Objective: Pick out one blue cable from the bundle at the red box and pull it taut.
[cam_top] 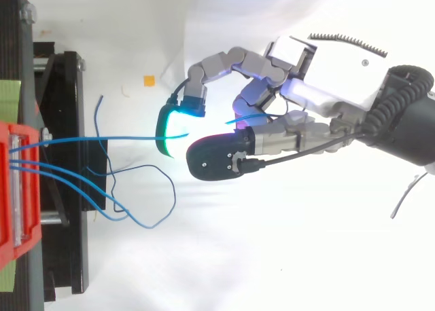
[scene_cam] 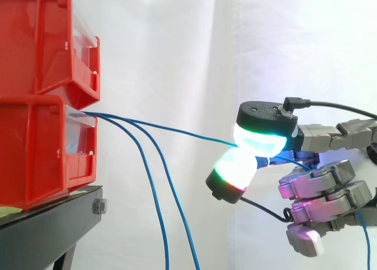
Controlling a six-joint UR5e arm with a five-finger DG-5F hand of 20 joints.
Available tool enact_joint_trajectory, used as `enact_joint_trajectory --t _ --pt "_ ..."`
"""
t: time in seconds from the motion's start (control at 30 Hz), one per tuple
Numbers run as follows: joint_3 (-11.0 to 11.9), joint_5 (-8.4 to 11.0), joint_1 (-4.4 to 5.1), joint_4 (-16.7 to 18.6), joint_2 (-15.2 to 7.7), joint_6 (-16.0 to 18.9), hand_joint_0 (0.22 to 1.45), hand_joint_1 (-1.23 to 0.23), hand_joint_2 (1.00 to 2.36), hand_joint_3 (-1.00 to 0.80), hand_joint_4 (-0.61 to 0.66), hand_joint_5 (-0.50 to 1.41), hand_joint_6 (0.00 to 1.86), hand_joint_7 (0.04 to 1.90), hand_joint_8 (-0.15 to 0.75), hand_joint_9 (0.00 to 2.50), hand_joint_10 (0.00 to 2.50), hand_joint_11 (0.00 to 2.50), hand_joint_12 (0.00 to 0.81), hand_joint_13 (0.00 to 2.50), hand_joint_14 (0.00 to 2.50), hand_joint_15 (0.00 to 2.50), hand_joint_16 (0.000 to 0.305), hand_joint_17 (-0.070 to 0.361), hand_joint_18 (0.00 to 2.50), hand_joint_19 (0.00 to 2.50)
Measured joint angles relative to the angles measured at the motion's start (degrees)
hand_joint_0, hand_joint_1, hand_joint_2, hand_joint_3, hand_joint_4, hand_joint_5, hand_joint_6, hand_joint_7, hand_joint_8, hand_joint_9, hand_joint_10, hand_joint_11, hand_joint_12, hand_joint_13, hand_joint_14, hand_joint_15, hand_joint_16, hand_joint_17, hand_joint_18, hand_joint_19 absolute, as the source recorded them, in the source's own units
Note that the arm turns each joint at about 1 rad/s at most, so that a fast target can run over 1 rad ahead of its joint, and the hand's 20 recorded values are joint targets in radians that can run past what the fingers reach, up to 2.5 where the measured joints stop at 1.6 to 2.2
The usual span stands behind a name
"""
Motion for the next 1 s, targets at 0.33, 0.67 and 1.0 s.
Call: enact_joint_trajectory --t 0.33,0.67,1.0 --pt "0.0 0.04 0.0 0.0 -0.01 0.0 0.74 -0.75 1.02 -0.23 -0.15 -0.19 0.94 1.03 0.221 1.17 1.42 1.39 0.269 1.18 1.65 1.14 0.038 0.085 0.97 1.18" --pt "0.0 0.04 0.0 0.0 -0.01 -0.01 0.73 -0.75 1.02 -0.23 -0.14 -0.19 0.94 1.03 0.22 1.17 1.38 1.4 0.27 1.19 1.59 1.17 0.038 0.086 0.96 1.17" --pt "0.0 0.02 0.02 0.0 -0.01 -0.01 0.73 -0.75 1.02 -0.23 -0.14 -0.19 0.94 1.02 0.229 1.17 1.33 1.42 0.27 1.21 1.5 1.18 0.039 0.087 0.95 1.16"
